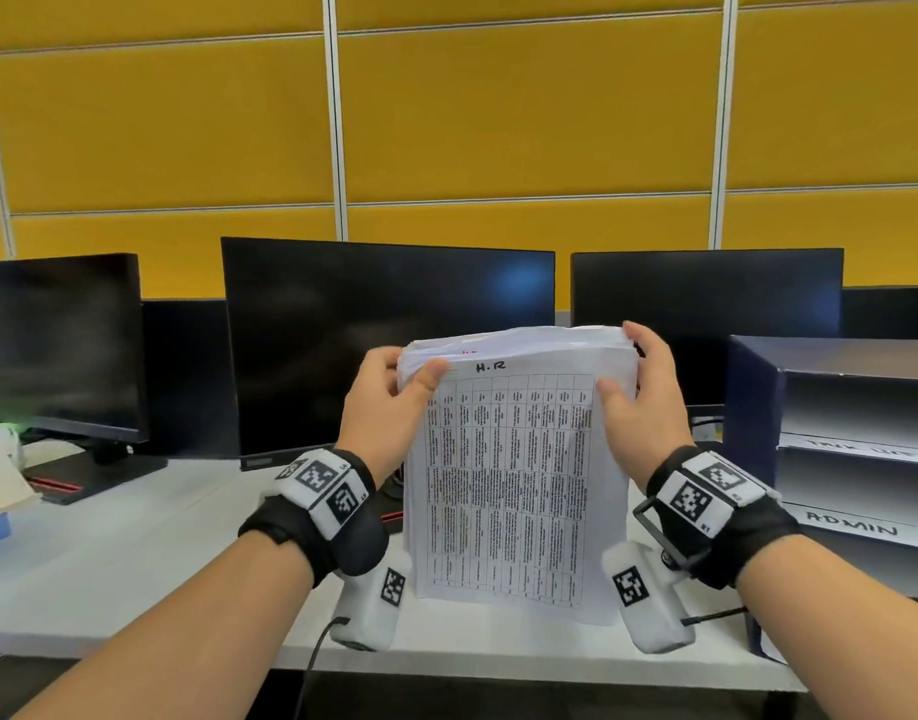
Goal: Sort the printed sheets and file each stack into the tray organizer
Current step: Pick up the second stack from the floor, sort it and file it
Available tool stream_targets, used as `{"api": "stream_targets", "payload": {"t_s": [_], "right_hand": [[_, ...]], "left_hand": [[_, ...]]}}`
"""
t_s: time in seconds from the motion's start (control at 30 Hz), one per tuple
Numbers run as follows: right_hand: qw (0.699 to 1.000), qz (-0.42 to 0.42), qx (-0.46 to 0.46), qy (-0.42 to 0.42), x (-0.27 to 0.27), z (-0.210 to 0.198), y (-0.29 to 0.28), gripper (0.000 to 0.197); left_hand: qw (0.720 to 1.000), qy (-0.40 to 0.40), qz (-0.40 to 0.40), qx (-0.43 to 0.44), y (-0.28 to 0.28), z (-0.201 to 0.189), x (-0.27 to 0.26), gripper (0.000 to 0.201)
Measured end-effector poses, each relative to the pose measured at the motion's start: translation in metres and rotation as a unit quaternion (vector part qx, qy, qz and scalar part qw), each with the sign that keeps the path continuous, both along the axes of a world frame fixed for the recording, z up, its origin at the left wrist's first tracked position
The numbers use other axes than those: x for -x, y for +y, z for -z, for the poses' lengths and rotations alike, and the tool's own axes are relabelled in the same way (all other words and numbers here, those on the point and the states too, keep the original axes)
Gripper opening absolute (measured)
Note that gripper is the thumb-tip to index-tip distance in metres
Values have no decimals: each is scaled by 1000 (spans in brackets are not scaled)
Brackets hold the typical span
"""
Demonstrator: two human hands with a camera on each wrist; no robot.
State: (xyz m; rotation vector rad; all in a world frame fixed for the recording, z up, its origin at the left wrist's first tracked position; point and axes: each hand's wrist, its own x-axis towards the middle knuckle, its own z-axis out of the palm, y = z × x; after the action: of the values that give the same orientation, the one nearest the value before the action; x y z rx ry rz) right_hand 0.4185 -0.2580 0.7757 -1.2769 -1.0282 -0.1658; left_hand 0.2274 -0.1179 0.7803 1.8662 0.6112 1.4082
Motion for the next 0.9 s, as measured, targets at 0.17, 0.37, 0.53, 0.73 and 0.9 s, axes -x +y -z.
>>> {"api": "stream_targets", "payload": {"t_s": [0.17, 0.37, 0.53, 0.73, 0.9], "right_hand": [[996, -34, 17, 74, -1, 2, 3, 35], [995, -50, 38, 74, 1, 6, 2, 47], [997, -23, 39, 62, 4, 7, 6, 46], [997, -3, 36, 70, 8, 6, 8, 46], [996, 4, 42, 74, 8, 5, 9, 44]], "left_hand": [[994, 22, 88, 61, 0, 19, -4, 58], [999, 17, 29, -8, -11, 27, -15, 27], [994, 52, 15, -96, -26, 42, -19, 51], [980, 105, -21, -168, -32, 51, -24, 91], [978, 116, -25, -173, -35, 50, -23, 96]]}}
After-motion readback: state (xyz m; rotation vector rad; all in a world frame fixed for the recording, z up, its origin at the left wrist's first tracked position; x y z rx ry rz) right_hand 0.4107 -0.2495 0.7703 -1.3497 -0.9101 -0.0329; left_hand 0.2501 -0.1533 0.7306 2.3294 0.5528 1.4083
